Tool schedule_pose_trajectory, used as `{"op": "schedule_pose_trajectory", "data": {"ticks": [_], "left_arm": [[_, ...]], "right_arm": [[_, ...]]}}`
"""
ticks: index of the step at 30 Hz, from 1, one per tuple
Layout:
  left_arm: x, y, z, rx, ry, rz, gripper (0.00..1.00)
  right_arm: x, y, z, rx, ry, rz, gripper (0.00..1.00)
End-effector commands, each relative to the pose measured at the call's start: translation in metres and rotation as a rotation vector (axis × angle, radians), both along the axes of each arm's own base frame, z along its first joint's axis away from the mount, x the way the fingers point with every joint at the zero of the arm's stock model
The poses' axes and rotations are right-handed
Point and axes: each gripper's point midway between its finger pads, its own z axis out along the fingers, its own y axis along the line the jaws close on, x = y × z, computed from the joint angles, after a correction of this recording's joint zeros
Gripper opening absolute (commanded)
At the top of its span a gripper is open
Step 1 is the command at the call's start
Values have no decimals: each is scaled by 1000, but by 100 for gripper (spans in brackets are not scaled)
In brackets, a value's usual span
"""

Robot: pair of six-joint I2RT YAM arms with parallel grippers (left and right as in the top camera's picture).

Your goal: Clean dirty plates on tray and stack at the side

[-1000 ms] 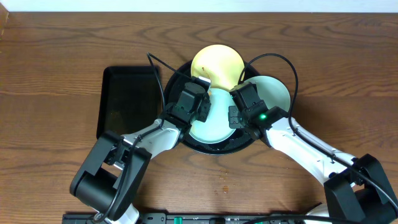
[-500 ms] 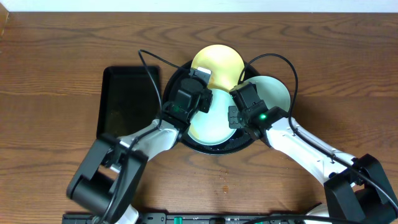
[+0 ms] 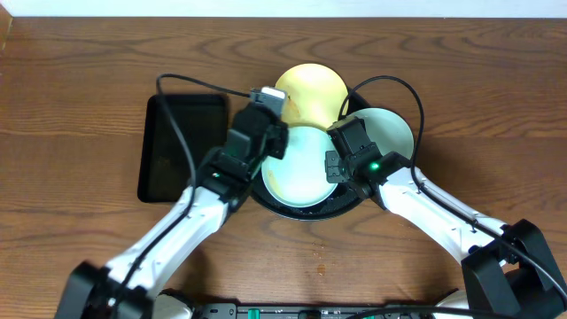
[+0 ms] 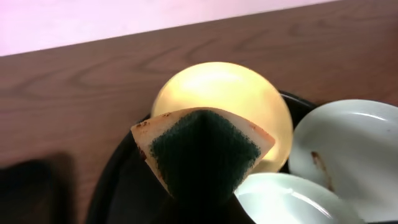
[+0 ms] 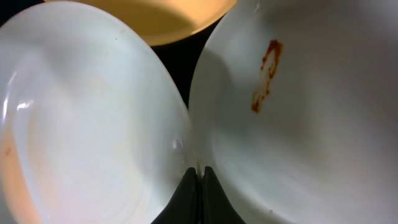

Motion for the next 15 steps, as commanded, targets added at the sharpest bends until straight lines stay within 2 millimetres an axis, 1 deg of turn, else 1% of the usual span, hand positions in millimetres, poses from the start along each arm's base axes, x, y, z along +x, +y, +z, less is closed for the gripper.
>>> {"op": "schedule_pose_trajectory", "data": {"ticks": [1, 4, 7, 11, 13, 15], "left_arm": [[-3, 31, 21, -39, -4, 84, 8], [-10, 65, 19, -16, 47, 156, 8], [-18, 97, 11, 0, 110, 236, 8], [-27, 138, -13, -29, 234, 383, 8], [-34, 157, -24, -37, 295, 444, 8], [-39, 165, -32, -69, 342, 447, 8]], "right_arm": [[8, -4, 5, -51, -46, 38, 1], [12, -1, 9, -57, -75, 74, 1], [19, 4, 16, -69, -121, 122, 1], [36, 14, 42, -78, -233, 196, 1], [45, 14, 57, -107, -290, 212, 1], [52, 12, 71, -171, -343, 239, 1]]}}
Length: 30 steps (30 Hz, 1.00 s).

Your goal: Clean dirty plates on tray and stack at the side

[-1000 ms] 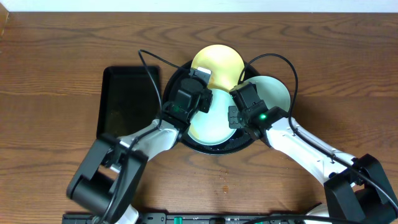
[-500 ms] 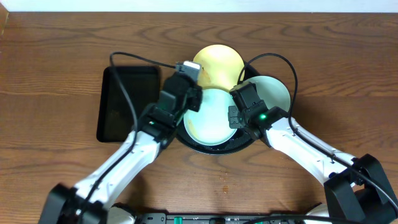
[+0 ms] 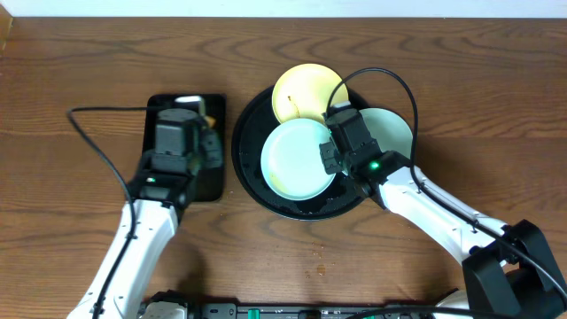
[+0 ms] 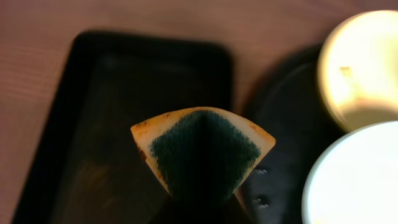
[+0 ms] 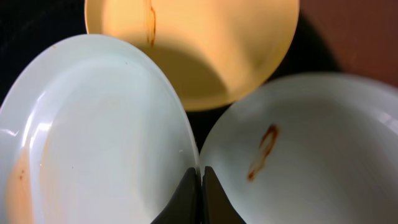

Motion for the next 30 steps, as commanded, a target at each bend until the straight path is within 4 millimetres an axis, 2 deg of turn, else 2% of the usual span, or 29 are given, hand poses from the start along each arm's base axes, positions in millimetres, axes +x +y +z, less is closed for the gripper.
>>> {"op": "schedule_pose_trajectory", "data": {"ticks": [1, 7, 10, 16, 21, 30], "left_arm": [[-3, 12, -7, -100, 42, 41, 8], [-10, 5, -14, -316, 95, -40, 8], [-13, 5, -20, -380, 125, -46, 8], [-29, 6, -40, -380, 229, -48, 8], [-30, 6, -49, -354, 251, -84, 8], [-25, 7, -58, -355, 264, -82, 8]], "right_arm": [[20, -2, 47, -121, -168, 63, 1], [27, 1, 99, -398, -369, 98, 1], [20, 7, 122, -542, -455, 86, 1], [-3, 23, 140, -658, -538, 50, 1], [-18, 30, 158, -708, -607, -10, 1], [-22, 35, 162, -699, -626, -17, 1]]}}
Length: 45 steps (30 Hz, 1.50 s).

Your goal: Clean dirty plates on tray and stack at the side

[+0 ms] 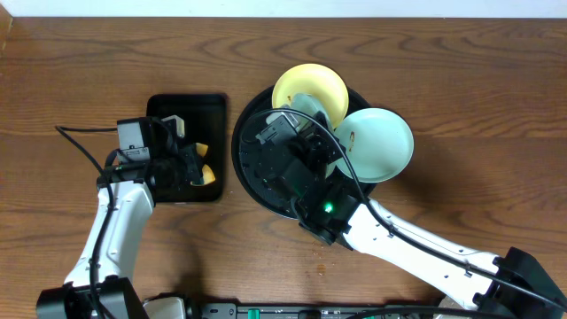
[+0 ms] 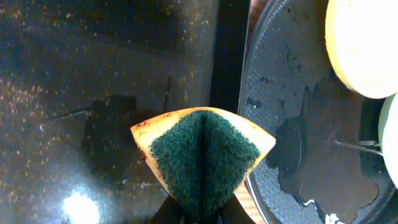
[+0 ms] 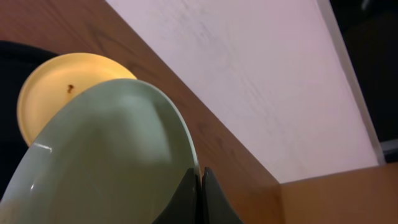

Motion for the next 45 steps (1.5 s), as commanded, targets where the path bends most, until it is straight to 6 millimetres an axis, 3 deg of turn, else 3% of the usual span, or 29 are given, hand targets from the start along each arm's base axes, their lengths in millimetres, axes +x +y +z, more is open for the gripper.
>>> {"op": "schedule_pose_trajectory", "data": {"ticks": [1, 16, 21, 26, 31, 32, 35, 37, 41, 45], "left_arm": [[2, -1, -3, -7, -1, -17, 8], [5, 0, -6, -6, -2, -19, 8], [5, 0, -6, -6, -2, -19, 8], [4, 0, -7, -6, 2, -19, 8], [4, 0, -7, -6, 1, -19, 8], [4, 0, -7, -6, 1, -19, 8], [4, 0, -7, -6, 2, -19, 8], [4, 0, -7, -6, 1, -19, 8], [4, 0, -7, -6, 1, -19, 8], [4, 0, -7, -6, 1, -19, 8]], "right_arm": [[-2, -5, 21, 21, -54, -39, 1], [5, -5, 19, 152, -62, -50, 1], [10, -5, 4, 211, 13, -18, 1], [9, 0, -20, 452, 304, 111, 23], [11, -27, -35, 683, 628, 181, 46], [12, -48, -43, 765, 712, 159, 51], [13, -87, -59, 873, 816, 76, 54], [11, -103, -70, 932, 879, 64, 53], [5, -112, -92, 1042, 1009, 48, 50], [0, -109, -118, 1018, 1092, 27, 47]]}}
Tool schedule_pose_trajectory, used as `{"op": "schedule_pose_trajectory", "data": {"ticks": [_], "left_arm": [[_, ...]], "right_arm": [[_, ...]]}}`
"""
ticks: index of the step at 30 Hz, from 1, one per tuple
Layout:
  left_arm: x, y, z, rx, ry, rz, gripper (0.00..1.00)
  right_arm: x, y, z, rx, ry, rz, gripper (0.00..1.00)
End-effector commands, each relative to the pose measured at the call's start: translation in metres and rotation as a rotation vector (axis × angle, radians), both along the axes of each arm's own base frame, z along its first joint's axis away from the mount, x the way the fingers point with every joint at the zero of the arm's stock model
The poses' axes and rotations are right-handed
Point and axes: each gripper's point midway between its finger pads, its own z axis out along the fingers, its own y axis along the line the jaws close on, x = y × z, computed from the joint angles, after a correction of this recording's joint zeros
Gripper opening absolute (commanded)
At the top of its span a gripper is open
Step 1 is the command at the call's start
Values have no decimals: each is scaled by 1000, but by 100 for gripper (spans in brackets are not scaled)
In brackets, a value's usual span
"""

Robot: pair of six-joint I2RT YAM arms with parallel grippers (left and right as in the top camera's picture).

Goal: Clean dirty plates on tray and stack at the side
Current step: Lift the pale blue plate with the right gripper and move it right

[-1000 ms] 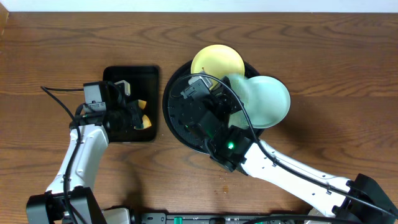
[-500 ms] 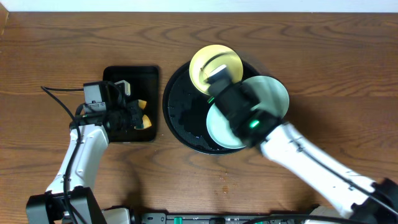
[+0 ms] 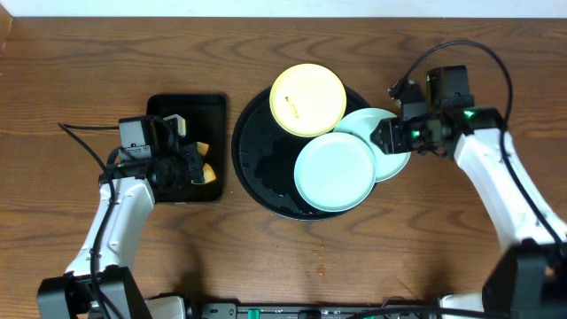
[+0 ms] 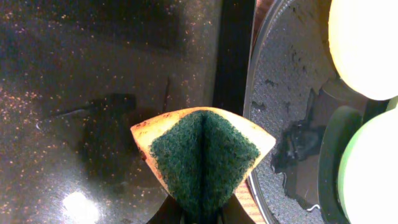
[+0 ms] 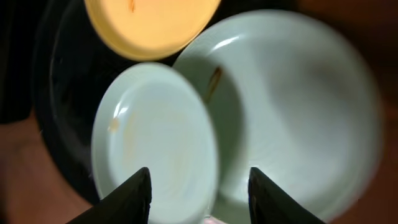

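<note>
The round black tray (image 3: 266,168) carries a yellow plate (image 3: 307,99) with a small stain and a pale green plate (image 3: 335,172). That green plate lies flat, overlapping a second green plate (image 3: 390,142) whose bowl shows a brown streak (image 5: 211,84). My right gripper (image 3: 387,135) hovers open over the two green plates (image 5: 200,199), holding nothing. My left gripper (image 3: 197,168) is shut on a folded green-and-yellow sponge (image 4: 202,155) above the rectangular black tray (image 3: 168,115).
The rectangular tray's wet speckled floor (image 4: 93,93) lies left of the round tray's rim (image 4: 255,124). Brown wooden table (image 3: 443,257) surrounds both trays. A wall edge runs along the far side.
My right gripper has let go of the pale green plate, which was tilted up in its grip and now lies flat on the tray's right side. The right arm moved right. The left arm stayed put.
First my left gripper held the sponge over the plates while my right was shut on the green plate's rim. The left then carried the sponge over the rectangular tray and stayed. The right held the plate raised and tilted, and now it lies released on the tray.
</note>
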Motion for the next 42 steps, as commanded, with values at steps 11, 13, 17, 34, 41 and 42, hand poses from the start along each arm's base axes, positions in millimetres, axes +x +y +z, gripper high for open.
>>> {"op": "schedule_pose_trajectory", "data": {"ticks": [11, 13, 17, 34, 41, 42], "left_arm": [[0, -1, 0, -5, -2, -15, 8], [0, -1, 0, -5, -2, -15, 8], [0, -1, 0, -5, -1, -15, 8], [0, -1, 0, -5, -2, -15, 8], [0, -1, 0, -5, -2, -15, 8], [0, -1, 0, -5, -2, -15, 8]], "right_arm": [[-14, 20, -70, -83, 186, 48, 40], [-13, 18, -72, -104, 184, 46, 39], [-15, 15, -74, -152, 185, 46, 39], [-6, 17, -60, -157, 154, -27, 1], [21, 39, 26, -152, -92, -6, 1], [21, 41, 37, -180, -133, -7, 1]]}}
